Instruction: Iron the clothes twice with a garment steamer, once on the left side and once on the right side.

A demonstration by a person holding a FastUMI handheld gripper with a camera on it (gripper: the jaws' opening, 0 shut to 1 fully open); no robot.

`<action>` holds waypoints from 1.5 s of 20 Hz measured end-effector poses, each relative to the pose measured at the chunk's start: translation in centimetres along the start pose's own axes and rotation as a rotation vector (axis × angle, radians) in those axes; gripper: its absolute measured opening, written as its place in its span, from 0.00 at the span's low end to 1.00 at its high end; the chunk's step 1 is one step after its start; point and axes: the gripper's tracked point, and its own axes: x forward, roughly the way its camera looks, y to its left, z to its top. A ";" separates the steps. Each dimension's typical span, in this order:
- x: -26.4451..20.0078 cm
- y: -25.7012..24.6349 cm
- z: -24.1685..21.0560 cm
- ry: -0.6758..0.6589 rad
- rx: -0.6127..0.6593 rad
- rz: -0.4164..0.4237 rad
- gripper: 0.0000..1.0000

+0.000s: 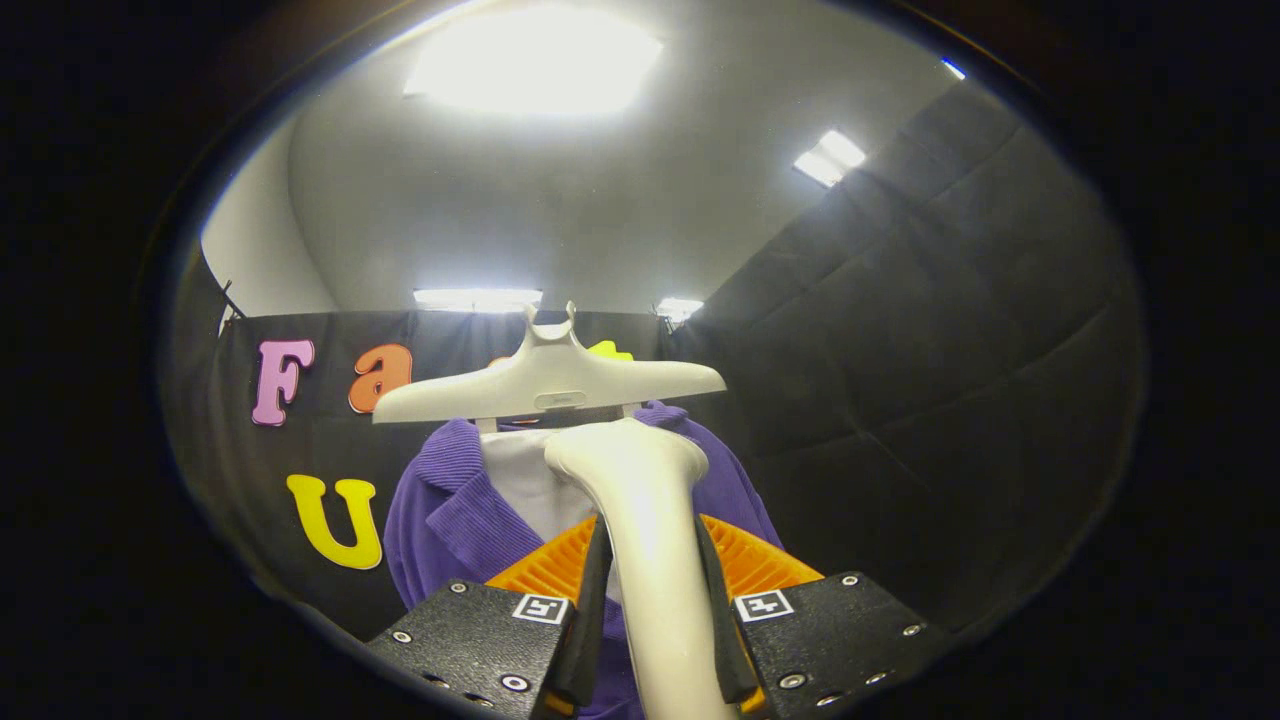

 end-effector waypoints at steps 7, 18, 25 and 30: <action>-0.9 -2.6 -5.2 0.092 -0.021 -0.033 0.46; -5.1 -5.4 -13.6 0.229 -0.041 -0.066 0.47; -7.4 -6.6 -17.4 0.279 -0.048 -0.097 0.47; -8.0 -7.1 -20.8 0.331 -0.054 -0.132 0.47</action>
